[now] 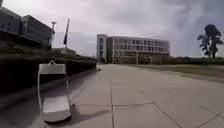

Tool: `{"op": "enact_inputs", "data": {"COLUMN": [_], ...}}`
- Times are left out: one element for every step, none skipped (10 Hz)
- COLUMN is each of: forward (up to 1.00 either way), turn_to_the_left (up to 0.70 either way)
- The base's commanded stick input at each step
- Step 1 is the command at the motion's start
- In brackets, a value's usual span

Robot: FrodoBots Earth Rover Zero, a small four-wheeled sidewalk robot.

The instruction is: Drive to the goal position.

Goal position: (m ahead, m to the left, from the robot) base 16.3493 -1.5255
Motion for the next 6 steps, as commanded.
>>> {"op": "enact_inputs", "data": {"forward": [0.00,0.00,0.00,0.00,0.00,0.00], "turn_to_the_left": [0.00,0.00,0.00,-0.01,-0.15,-0.30]}}
